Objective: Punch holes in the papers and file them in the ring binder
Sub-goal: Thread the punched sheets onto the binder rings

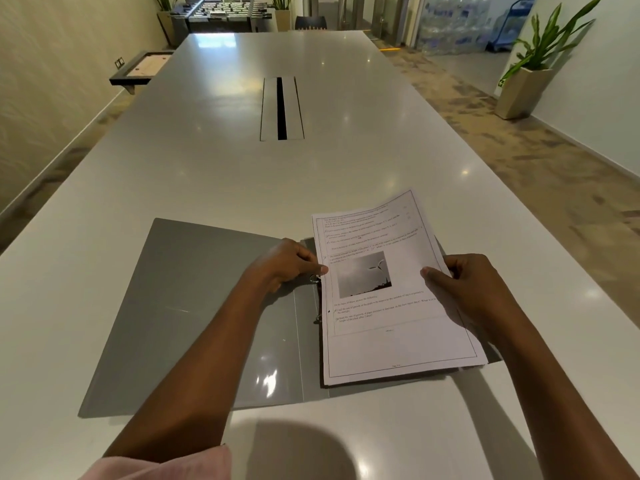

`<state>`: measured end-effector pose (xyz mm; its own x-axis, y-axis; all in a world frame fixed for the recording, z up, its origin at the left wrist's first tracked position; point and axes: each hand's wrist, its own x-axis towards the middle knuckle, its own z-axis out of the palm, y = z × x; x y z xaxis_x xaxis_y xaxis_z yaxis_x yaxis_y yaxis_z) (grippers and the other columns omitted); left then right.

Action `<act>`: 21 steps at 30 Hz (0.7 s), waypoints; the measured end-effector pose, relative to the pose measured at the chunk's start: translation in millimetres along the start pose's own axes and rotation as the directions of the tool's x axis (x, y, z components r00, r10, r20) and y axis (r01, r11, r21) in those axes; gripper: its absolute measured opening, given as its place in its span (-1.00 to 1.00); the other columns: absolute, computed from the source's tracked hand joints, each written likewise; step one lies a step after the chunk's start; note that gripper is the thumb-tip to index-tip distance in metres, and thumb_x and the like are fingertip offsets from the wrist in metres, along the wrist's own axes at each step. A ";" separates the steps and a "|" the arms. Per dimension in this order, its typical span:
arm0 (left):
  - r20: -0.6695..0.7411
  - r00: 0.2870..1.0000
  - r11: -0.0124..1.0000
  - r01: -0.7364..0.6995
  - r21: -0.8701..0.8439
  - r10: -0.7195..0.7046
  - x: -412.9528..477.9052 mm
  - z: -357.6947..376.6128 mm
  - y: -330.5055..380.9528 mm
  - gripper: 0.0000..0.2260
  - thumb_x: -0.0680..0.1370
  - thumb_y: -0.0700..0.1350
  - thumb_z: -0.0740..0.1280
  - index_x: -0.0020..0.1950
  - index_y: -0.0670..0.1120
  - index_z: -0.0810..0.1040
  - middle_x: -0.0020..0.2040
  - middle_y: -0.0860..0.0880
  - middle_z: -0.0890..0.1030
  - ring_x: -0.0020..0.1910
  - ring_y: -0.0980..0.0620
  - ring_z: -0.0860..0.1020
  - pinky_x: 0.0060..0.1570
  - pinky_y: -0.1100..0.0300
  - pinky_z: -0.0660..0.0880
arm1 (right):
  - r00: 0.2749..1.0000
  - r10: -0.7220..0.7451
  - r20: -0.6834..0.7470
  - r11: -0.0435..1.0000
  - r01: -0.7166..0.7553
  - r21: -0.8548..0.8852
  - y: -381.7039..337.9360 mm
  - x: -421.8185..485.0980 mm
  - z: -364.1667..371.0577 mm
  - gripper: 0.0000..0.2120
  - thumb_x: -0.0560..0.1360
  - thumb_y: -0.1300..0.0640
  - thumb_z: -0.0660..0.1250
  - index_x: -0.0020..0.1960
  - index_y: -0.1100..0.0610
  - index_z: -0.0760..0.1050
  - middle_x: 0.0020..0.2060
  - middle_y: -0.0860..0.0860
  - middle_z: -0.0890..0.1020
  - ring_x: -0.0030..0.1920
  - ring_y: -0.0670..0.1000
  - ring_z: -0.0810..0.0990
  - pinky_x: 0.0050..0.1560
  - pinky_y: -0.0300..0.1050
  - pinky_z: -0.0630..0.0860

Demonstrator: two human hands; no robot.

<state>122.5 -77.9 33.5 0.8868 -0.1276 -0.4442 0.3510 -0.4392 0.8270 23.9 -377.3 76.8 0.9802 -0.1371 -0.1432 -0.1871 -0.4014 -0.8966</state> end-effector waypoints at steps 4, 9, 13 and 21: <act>0.061 0.997 0.998 0.055 0.002 -0.055 0.8 -5.1 3.7 -0.87 0.56 -0.24 0.51 0.04 -0.29 0.73 -0.38 0.00 0.72 -0.47 0.17 0.61 -0.48 0.39 0.48 | 1.000 -0.016 -0.005 1.000 0.015 -0.018 -2.4 1.2 -0.4 -0.83 0.63 0.20 0.39 0.00 0.30 0.68 -0.41 -0.11 0.66 -0.59 -0.19 0.51 -0.54 -0.39 0.36; 0.070 0.988 0.990 0.133 0.044 -0.136 3.7 -4.4 3.6 -0.96 0.53 -0.16 0.55 -0.10 -0.12 0.78 -0.33 -0.01 0.74 -0.42 0.13 0.53 -0.43 0.29 0.43 | 1.000 0.006 -0.008 1.000 -0.007 -0.022 -1.9 2.9 -1.0 -0.82 0.62 0.20 0.38 -0.03 0.30 0.67 -0.45 -0.11 0.66 -0.59 -0.15 0.48 -0.54 -0.34 0.35; 0.065 0.974 0.975 0.215 0.051 -0.219 2.4 -4.3 6.9 -0.95 0.51 -0.16 0.57 -0.14 -0.12 0.79 -0.25 -0.08 0.71 -0.44 0.12 0.44 -0.41 0.25 0.38 | 1.000 0.004 0.001 0.999 -0.004 -0.053 -5.6 4.6 -4.7 -0.79 0.62 0.19 0.40 -0.05 0.34 0.67 -0.46 -0.03 0.66 -0.57 -0.16 0.51 -0.48 -0.34 0.40; 0.100 0.967 0.971 0.225 0.082 -0.232 3.6 -4.2 5.5 -0.92 0.53 -0.18 0.54 -0.02 -0.16 0.78 -0.14 -0.13 0.71 -0.39 0.10 0.46 -0.38 0.24 0.40 | 1.000 0.022 0.011 0.998 -0.021 -0.065 -8.0 3.7 -6.6 -0.76 0.62 0.21 0.39 -0.06 0.41 0.64 -0.51 -0.10 0.59 -0.61 -0.18 0.45 -0.53 -0.34 0.36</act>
<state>128.9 -77.0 37.9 0.7464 -0.1104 -0.6563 0.5154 -0.5281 0.6749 28.6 -380.6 86.2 0.9765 -0.1363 -0.1672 -0.2116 -0.4560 -0.8644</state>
